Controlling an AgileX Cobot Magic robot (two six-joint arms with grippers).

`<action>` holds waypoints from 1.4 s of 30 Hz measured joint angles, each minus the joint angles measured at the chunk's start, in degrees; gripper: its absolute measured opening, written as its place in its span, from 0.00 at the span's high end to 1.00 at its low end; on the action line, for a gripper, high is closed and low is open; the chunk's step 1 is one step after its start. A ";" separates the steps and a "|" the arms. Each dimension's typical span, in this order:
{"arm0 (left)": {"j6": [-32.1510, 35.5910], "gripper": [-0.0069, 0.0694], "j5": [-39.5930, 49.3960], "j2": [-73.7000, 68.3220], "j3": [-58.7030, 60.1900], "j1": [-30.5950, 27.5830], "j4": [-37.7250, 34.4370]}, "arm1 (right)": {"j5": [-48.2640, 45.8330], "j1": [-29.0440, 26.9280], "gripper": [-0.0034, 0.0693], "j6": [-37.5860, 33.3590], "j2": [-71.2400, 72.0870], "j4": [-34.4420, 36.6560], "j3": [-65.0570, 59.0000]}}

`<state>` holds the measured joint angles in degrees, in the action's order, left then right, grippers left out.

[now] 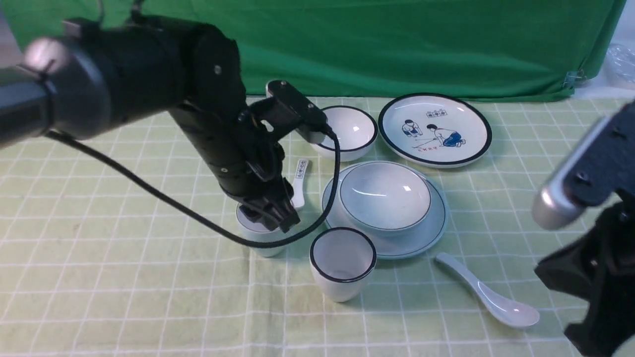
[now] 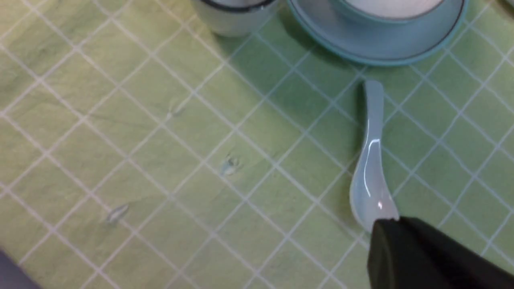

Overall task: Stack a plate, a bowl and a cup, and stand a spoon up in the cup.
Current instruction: Use the left arm to grab a blue teacup, then use the left arm to put the blue teacup into the blue rice bowl in the middle

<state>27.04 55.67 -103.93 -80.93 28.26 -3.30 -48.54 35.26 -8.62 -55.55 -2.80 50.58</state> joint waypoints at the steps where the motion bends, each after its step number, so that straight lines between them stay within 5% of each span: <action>1: 0.00 0.53 0.00 -0.47 -0.17 0.00 0.16 | 0.00 0.00 0.92 0.21 0.70 0.00 -0.27; 8: 0.00 0.46 -1.71 -6.11 -0.94 0.07 1.50 | 0.05 0.00 0.91 1.92 9.30 0.00 -7.07; 13: 0.41 0.77 -1.18 -7.61 -1.04 0.09 1.64 | -0.09 0.00 0.91 3.22 11.27 0.00 -7.97; 16: 1.39 0.85 1.33 -6.76 -2.90 0.09 2.25 | -0.01 0.00 0.90 3.27 11.51 0.00 -7.97; 24: 0.63 0.85 9.89 -6.05 -20.29 2.08 -1.31 | 0.16 0.00 0.89 3.27 11.55 0.00 -7.97; 33: 0.41 0.85 10.77 -20.66 -36.16 11.46 -0.73 | 0.16 0.00 0.88 5.04 11.55 0.00 -7.97; 42: 0.75 0.85 11.57 -29.56 -43.41 12.38 0.72 | 0.16 0.00 0.86 6.02 11.57 0.00 -7.97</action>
<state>27.79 67.24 -133.48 -124.35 40.64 -2.58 -48.39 35.26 -2.60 -43.98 -2.80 42.61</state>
